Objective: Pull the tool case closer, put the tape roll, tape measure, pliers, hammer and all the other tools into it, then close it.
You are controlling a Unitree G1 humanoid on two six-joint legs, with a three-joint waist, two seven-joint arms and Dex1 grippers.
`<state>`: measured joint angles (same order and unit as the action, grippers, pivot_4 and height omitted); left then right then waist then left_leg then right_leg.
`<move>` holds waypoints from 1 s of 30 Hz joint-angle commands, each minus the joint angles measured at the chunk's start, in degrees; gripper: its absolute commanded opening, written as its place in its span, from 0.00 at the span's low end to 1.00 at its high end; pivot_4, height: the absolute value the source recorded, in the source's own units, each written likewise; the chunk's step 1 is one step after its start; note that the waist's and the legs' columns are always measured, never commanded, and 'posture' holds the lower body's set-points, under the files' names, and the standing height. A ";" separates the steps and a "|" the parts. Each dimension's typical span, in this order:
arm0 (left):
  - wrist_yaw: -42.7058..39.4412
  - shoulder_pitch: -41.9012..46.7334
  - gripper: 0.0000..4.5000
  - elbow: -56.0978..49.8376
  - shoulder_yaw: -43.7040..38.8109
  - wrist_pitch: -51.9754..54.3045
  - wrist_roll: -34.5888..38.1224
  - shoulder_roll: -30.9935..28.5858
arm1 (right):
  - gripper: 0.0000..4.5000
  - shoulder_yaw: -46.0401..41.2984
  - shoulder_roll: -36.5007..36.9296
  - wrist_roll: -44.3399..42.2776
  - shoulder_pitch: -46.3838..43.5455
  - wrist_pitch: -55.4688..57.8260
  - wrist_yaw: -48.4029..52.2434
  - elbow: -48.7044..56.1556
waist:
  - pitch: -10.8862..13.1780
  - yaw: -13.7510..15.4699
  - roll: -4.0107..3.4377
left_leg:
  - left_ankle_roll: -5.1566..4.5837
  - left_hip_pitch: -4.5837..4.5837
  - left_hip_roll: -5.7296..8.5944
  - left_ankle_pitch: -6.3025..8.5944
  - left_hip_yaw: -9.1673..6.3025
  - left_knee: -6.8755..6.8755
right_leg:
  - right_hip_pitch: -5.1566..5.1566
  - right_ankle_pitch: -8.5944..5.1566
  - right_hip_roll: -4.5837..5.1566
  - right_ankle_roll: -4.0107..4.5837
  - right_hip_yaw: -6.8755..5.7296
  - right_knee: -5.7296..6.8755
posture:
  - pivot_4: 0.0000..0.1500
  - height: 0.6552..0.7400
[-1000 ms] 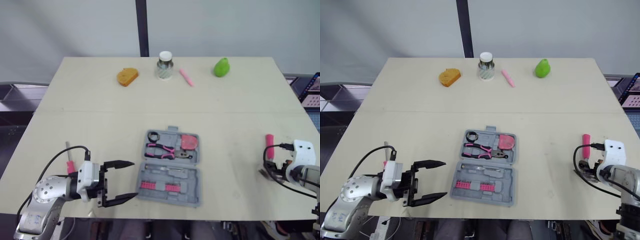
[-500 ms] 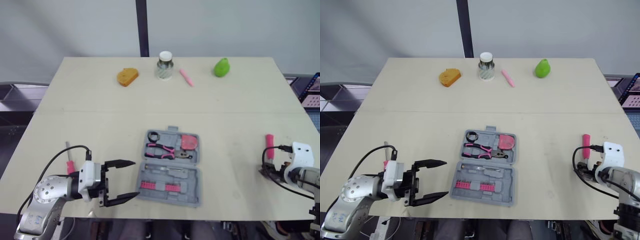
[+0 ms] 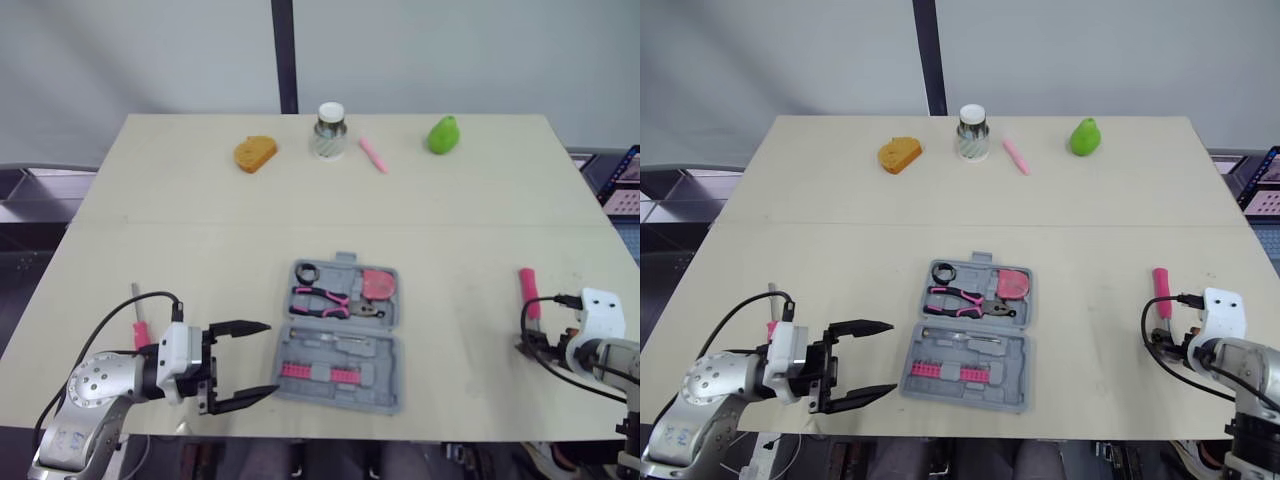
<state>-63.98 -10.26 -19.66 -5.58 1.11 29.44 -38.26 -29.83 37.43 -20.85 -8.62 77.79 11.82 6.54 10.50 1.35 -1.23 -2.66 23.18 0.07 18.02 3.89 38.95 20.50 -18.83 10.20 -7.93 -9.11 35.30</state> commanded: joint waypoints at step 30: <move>-0.97 -1.51 1.00 -0.52 -0.43 -1.50 0.24 0.96 | 0.01 -0.33 0.39 0.17 -0.09 1.92 1.02 0.16 | -0.02 0.17 0.05 | -0.03 0.00 0.11 -0.02 -0.11 0.01 | -0.01 0.00 0.07 0.00 0.00 0.10 | 1.00 0.47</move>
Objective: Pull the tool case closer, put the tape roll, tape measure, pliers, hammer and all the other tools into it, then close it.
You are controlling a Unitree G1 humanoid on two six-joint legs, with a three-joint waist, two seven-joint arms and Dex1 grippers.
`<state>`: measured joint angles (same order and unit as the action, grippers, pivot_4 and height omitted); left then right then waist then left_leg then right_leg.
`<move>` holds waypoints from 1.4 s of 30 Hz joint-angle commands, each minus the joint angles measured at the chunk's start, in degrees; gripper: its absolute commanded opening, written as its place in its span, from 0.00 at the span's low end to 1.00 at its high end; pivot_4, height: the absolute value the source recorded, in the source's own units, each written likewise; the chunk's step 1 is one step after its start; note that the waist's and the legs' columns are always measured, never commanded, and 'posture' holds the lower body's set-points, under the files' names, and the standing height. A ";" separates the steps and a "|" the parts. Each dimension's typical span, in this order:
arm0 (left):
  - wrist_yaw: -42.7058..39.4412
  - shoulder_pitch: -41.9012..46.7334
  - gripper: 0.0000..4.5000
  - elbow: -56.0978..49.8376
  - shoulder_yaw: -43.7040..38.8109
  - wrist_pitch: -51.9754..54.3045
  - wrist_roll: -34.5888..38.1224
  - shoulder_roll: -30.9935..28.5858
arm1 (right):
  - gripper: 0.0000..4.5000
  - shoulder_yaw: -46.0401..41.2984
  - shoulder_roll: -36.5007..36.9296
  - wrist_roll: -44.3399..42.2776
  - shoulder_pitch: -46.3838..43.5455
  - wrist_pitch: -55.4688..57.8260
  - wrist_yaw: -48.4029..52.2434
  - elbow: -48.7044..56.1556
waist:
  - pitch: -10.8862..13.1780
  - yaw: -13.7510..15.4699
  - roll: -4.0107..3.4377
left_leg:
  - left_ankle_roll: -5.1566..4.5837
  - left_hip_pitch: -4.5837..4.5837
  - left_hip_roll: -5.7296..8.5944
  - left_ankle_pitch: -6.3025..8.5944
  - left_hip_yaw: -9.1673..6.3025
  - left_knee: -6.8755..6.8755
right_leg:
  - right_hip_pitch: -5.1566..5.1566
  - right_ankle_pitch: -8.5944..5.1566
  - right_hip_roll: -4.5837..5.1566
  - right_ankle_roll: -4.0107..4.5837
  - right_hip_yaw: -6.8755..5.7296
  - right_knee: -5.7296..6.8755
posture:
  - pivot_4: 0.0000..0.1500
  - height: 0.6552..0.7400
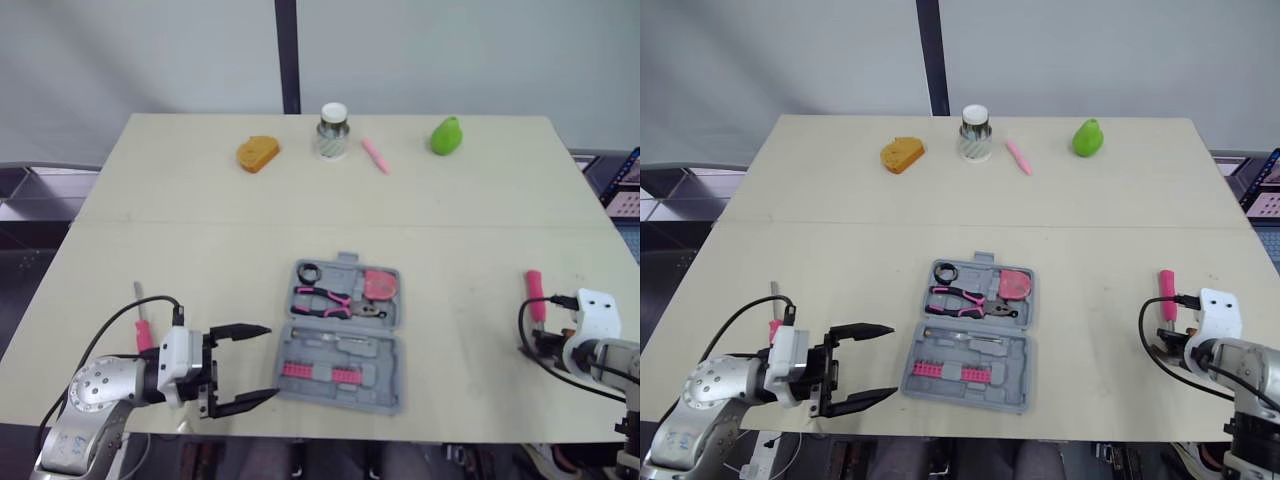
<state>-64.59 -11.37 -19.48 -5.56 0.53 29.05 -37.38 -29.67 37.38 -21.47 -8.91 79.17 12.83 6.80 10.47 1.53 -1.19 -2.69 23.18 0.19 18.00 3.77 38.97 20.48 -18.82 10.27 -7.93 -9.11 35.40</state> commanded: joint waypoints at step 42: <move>-12.76 -3.45 1.00 6.43 -13.96 -1.94 6.33 -7.24 | 0.01 58.31 26.58 -22.30 -45.98 13.33 31.58 35.44 | 0.39 -1.73 0.23 | 0.10 0.10 -0.04 0.05 0.01 -0.03 | 0.21 0.00 0.09 0.01 -0.01 -0.05 | 1.00 0.47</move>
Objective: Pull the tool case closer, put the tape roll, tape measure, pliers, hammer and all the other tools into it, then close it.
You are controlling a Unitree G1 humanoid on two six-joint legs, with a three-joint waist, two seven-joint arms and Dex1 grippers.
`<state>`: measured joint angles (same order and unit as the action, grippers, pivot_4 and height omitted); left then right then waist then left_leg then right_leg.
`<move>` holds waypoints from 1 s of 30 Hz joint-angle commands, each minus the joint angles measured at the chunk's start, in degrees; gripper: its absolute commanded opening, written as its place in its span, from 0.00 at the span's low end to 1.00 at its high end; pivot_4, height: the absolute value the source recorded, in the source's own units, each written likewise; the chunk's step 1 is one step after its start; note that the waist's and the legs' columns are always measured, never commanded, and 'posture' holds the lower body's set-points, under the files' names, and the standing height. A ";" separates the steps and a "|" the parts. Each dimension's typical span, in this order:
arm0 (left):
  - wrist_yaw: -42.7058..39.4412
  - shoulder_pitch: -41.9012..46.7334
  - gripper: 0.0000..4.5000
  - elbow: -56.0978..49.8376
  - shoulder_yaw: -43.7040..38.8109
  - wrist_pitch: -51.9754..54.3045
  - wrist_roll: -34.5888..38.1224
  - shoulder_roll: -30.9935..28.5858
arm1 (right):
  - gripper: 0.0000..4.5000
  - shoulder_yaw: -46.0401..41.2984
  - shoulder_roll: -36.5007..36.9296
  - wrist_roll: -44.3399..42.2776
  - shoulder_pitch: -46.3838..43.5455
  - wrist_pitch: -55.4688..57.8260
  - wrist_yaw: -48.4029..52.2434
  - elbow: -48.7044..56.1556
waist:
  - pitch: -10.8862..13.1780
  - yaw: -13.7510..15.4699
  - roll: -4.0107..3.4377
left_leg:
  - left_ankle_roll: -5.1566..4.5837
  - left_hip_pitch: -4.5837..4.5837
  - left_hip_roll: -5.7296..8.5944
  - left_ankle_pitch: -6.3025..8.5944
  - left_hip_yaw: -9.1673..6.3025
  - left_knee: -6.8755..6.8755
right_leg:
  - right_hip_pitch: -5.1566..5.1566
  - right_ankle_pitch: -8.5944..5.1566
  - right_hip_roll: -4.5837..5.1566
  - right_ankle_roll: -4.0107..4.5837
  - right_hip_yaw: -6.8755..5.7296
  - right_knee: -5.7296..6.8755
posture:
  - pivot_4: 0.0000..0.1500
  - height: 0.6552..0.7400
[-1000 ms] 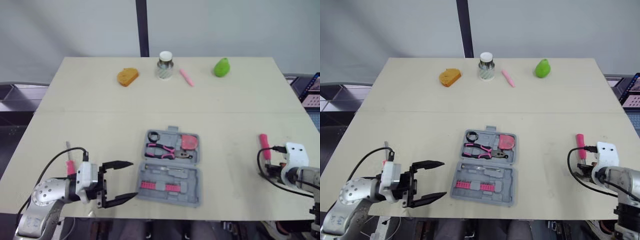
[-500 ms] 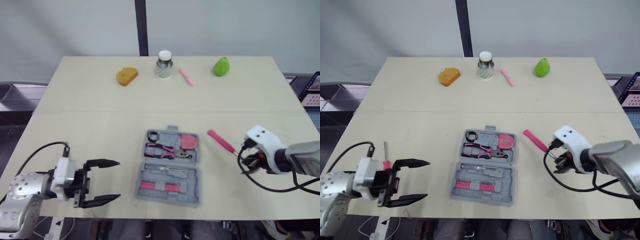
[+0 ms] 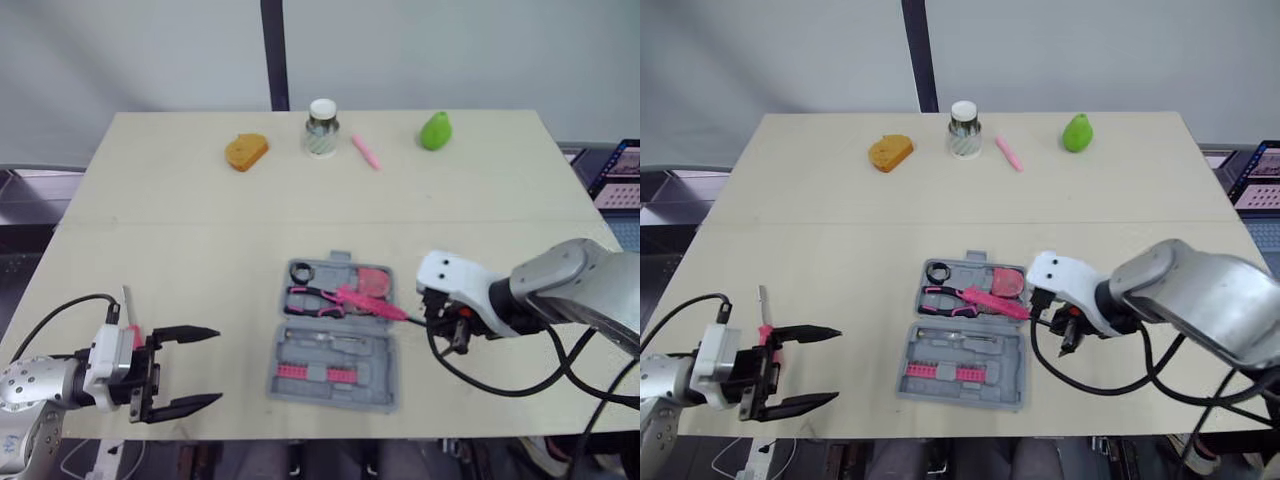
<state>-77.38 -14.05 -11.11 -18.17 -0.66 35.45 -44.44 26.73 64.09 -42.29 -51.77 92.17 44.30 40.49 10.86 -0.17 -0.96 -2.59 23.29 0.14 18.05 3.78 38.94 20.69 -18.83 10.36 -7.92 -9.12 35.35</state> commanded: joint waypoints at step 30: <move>5.40 -6.70 1.00 -3.58 -1.67 -3.95 -4.50 1.31 | 0.01 29.87 -19.93 -2.43 -21.00 0.33 -9.46 -8.68 | -0.01 -1.43 0.07 | -0.04 0.17 0.02 -0.02 0.28 0.01 | 0.65 0.00 0.12 0.02 0.01 0.66 | 1.00 0.47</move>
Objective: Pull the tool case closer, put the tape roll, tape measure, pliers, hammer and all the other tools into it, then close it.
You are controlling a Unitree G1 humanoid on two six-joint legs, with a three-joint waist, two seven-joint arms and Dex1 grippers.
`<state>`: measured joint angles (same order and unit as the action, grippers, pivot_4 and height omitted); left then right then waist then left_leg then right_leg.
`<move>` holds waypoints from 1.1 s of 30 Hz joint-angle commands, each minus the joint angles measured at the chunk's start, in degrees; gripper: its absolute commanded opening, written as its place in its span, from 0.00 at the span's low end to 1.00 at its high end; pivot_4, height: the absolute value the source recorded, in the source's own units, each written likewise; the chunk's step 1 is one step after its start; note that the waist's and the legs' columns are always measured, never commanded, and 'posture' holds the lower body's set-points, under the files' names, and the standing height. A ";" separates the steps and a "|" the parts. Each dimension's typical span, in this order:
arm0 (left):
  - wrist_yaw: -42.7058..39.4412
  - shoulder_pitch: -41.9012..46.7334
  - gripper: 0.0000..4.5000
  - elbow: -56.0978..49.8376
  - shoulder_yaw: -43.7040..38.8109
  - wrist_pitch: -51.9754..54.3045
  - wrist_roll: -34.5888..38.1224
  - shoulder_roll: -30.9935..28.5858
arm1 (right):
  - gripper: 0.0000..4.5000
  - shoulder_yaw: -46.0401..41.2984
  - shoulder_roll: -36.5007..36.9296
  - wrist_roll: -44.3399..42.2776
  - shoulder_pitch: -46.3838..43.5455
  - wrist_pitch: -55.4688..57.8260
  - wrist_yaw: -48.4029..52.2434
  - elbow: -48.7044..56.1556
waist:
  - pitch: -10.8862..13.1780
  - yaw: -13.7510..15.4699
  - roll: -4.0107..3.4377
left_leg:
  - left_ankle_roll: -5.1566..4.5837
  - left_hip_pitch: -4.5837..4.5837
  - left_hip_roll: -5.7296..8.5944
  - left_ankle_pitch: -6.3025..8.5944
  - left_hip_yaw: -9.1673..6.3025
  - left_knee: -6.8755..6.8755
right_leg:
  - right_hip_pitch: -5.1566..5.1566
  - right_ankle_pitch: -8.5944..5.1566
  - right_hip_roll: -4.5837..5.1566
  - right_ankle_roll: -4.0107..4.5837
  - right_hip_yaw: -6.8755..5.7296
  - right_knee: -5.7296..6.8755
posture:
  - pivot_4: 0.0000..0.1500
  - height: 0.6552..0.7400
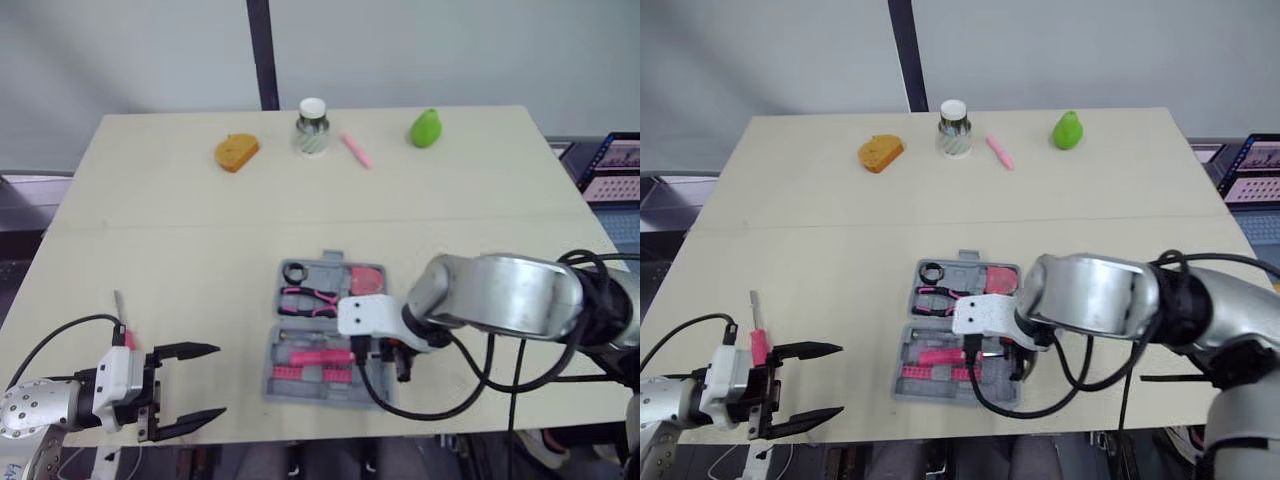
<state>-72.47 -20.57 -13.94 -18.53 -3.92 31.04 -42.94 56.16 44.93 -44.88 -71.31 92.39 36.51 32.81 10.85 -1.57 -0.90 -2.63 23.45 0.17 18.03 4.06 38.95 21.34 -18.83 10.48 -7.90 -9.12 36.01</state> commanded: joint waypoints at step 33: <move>0.32 -0.77 1.00 -0.25 -1.66 -0.51 -1.08 -0.80 | 0.01 2.16 -8.59 -4.82 0.34 0.11 -10.99 -7.77 | -0.03 -0.07 0.05 | 0.00 0.06 0.00 0.00 0.07 0.01 | 0.11 0.00 -0.01 0.00 -0.01 0.07 | 1.00 0.47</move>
<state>-71.92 -20.78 -12.80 -19.19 -3.88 29.80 -43.10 58.25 36.66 -49.04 -70.86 92.40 26.49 24.43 10.82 -1.64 -0.84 -2.64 23.51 0.16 18.03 4.13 38.96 21.45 -18.83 10.47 -7.90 -9.12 36.08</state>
